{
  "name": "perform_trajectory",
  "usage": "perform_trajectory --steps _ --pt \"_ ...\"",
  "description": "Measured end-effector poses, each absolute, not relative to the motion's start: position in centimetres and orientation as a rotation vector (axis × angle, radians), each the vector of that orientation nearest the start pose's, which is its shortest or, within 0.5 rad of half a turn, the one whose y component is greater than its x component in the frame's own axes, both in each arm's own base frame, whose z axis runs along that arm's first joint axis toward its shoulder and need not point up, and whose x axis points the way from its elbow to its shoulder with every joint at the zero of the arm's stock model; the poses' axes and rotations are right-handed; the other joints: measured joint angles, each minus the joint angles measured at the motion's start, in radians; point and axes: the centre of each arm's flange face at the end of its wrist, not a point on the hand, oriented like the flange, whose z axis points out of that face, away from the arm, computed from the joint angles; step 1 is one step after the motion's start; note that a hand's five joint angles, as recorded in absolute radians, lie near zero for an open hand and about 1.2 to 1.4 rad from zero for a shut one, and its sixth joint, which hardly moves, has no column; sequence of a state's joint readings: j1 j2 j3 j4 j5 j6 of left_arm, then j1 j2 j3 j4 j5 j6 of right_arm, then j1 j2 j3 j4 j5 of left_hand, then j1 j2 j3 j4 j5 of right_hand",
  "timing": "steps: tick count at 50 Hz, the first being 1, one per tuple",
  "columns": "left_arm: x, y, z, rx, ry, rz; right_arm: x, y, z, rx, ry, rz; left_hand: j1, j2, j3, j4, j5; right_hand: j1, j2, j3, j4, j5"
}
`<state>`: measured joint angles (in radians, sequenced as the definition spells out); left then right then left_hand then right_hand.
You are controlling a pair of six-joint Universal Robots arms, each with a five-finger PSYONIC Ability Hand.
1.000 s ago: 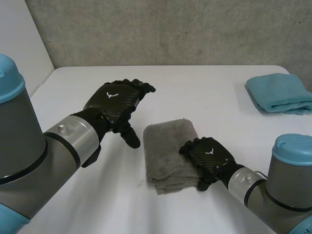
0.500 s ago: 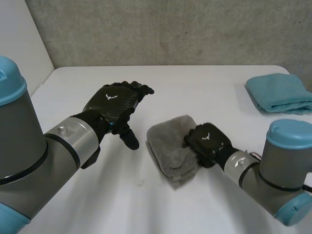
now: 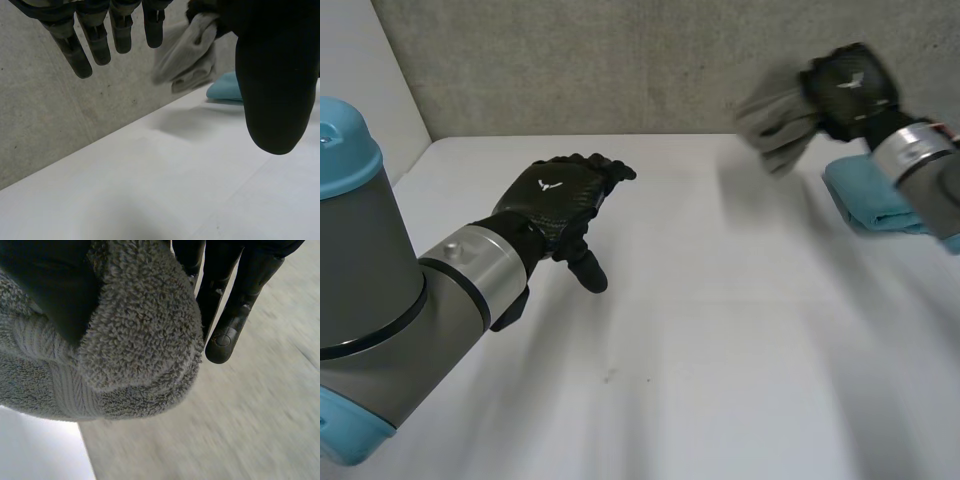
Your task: Fold the laundry.
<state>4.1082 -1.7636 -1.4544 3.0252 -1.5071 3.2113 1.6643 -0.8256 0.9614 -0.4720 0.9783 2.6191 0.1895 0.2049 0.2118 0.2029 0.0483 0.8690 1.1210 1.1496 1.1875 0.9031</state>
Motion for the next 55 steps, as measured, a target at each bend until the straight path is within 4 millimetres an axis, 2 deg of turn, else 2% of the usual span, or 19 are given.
perform_trajectory --steps 5,6,7,8,10,11,12,13,16,21,28,32,34,35,37,43,44,51,55 --pt "-30.2 -19.7 26.9 0.984 2.605 -2.159 16.3 -50.8 23.0 -1.108 1.525 -2.534 0.0 0.0 0.0 0.0 0.0 0.0 0.0 0.001 0.0 0.0" --pt "-30.2 -19.7 26.9 0.984 2.605 -2.159 16.3 -50.8 23.0 -1.108 1.525 -2.534 0.0 0.0 0.0 0.0 0.0 0.0 0.0 0.001 0.0 0.0" --pt "-30.2 -19.7 26.8 0.982 2.611 -2.152 15.1 -51.6 22.3 -1.095 1.543 -2.534 0.0 0.0 0.0 0.0 0.0 0.0 0.0 0.001 0.0 0.0" --pt "-30.2 -19.7 26.6 0.979 2.62 -2.143 13.0 -53.0 20.8 -1.077 1.576 -2.53 0.0 0.0 0.0 0.0 0.0 0.0 0.0 0.001 0.0 0.0" --pt "-30.2 -19.8 26.3 0.974 2.633 -2.132 10.8 -54.2 19.0 -1.065 1.611 -2.527 0.0 0.0 0.0 0.0 0.0 0.0 0.0 0.001 0.0 0.0" --pt "-30.2 -19.8 26.3 0.974 2.633 -2.132 10.8 -54.2 19.0 -1.065 1.611 -2.527 0.0 0.0 0.0 0.0 0.0 0.0 0.0 0.001 0.0 0.0" --pt "-30.2 -19.8 26.1 0.966 2.649 -2.12 8.8 -55.2 16.8 -1.054 1.652 -2.521 0.0 0.0 0.0 0.0 0.0 0.0 0.0 0.001 0.0 0.0" --pt "-30.2 -19.8 26.1 0.966 2.649 -2.12 8.8 -55.2 16.8 -1.054 1.652 -2.521 0.0 0.0 0.0 0.0 0.0 0.0 0.0 0.001 0.0 0.0" --pt "-30.2 -20.1 25.5 0.949 2.675 -2.095 5.6 -56.5 13.1 -1.032 1.72 -2.521 0.0 0.0 0.0 0.0 0.0 0.0 0.002 0.001 0.0 0.004" --pt "-30.0 -20.5 25.0 0.929 2.694 -2.07 2.6 -57.2 10.1 -1.002 1.785 -2.534 0.0 0.0 0.0 0.0 0.0 0.0 0.011 0.001 0.0 0.018" --pt "-30.0 -20.9 25.1 0.919 2.692 -2.071 1.3 -57.2 9.1 -0.985 1.819 -2.535 0.0 0.0 0.0 0.0 0.0 0.0 0.011 0.008 0.001 0.018" --pt "-30.1 -21.0 25.3 0.92 2.684 -2.082 1.4 -57.0 9.7 -0.983 1.826 -2.524 0.0 0.0 0.0 0.0 0.0 -0.098 -0.24 -0.259 -0.272 -0.176" --pt "-30.1 -21.0 25.4 0.922 2.679 -2.09 1.6 -56.8 10.2 -0.982 1.83 -2.517 0.0 0.0 0.0 0.0 0.0 -0.531 -0.709 -0.703 -0.734 -0.597" --pt "-30.1 -21.0 25.5 0.923 2.677 -2.093 1.7 -56.7 10.5 -0.981 1.834 -2.512 0.0 0.0 0.0 0.0 0.0 -0.627 -0.827 -0.845 -0.879 -0.717" --pt "-30.2 -21.0 25.6 0.924 2.674 -2.099 1.8 -56.5 10.9 -0.978 1.841 -2.505 0.0 0.0 0.0 0.0 0.0 -0.667 -0.9 -0.931 -0.954 -0.789" --pt "-30.3 -21.0 26.0 0.925 2.661 -2.122 1.4 -55.5 13.5 -0.967 1.874 -2.499 0.0 0.0 0.0 0.0 0.0 -0.667 -0.904 -0.936 -0.956 -0.833" --pt "-30.4 -21.1 26.3 0.924 2.654 -2.135 0.8 -54.9 15.4 -0.955 1.89 -2.516 0.0 0.0 0.0 0.0 0.0 -0.667 -0.904 -0.936 -0.956 -0.837" --pt "-30.6 -21.2 27.1 0.923 2.63 -2.177 -1.8 -53.7 20.6 -0.864 1.954 -2.643 0.0 0.0 0.0 0.0 0.0 -0.667 -0.904 -0.936 -0.956 -0.837" --pt "-30.6 -21.2 27.9 0.919 2.606 -2.214 -4.2 -53.2 25.0 -0.694 2.061 -2.811 0.0 0.0 0.0 0.0 0.0 -0.667 -0.904 -0.936 -0.956 -0.837"
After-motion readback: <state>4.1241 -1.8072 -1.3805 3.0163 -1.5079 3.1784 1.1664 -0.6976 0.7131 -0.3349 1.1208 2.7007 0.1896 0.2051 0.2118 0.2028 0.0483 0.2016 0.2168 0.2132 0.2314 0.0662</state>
